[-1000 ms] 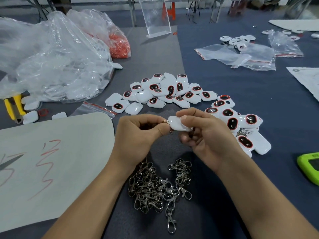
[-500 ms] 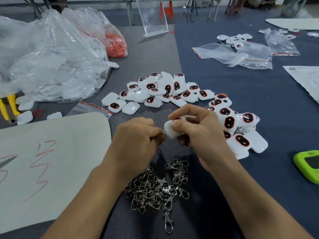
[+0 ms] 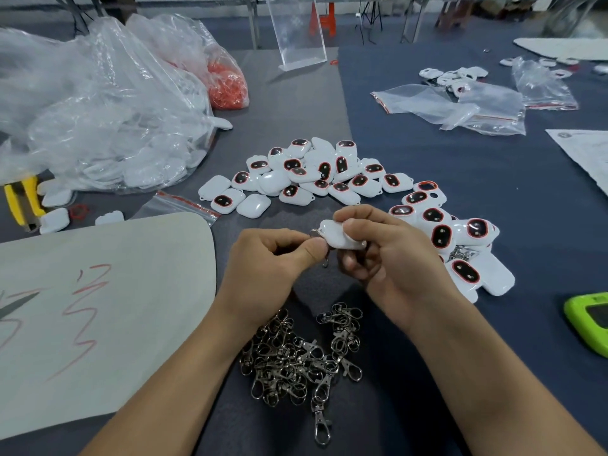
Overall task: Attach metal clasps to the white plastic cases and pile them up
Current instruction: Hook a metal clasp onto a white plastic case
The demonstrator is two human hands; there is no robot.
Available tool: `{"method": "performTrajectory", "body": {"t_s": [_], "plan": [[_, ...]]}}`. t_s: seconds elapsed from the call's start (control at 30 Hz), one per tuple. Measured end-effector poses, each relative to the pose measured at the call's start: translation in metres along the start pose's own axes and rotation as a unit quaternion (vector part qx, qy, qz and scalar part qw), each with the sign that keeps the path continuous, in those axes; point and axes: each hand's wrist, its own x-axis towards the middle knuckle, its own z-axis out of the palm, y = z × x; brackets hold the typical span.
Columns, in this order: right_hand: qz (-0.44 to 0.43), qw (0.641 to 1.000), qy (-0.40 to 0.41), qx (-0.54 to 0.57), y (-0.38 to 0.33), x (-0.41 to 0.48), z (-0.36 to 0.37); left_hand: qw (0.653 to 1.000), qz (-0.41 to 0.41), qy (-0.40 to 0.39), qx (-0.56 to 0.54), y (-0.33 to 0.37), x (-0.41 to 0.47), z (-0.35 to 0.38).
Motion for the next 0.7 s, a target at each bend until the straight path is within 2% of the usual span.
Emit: {"method": "performTrajectory", "body": {"t_s": [0.1, 0.33, 0.57, 0.63, 0.7], "plan": [[-0.003, 1.000, 0.000, -0.008, -0.0006, -0.0002, -0.0008, 0.999, 0.005, -0.008, -0.037, 0.0018, 0.0004, 0.0025], [0.007, 1.000, 0.004, -0.001, 0.0008, 0.0010, 0.0002, 0.998, 0.006, 0.028, -0.056, 0.0018, -0.0012, 0.0068], [0.003, 1.000, 0.003, 0.008, 0.0027, 0.0014, -0.0001, 0.995, -0.029, 0.006, -0.094, 0.0030, -0.0003, 0.0056], [0.003, 1.000, 0.010, 0.008, 0.0041, 0.0011, -0.0011, 0.998, -0.015, 0.010, -0.058, 0.0023, 0.0012, 0.0035], [-0.008, 1.000, 0.028, -0.009, 0.0059, 0.0012, -0.0010, 0.999, 0.023, 0.021, 0.045, 0.0011, 0.0016, 0.0017]]}}
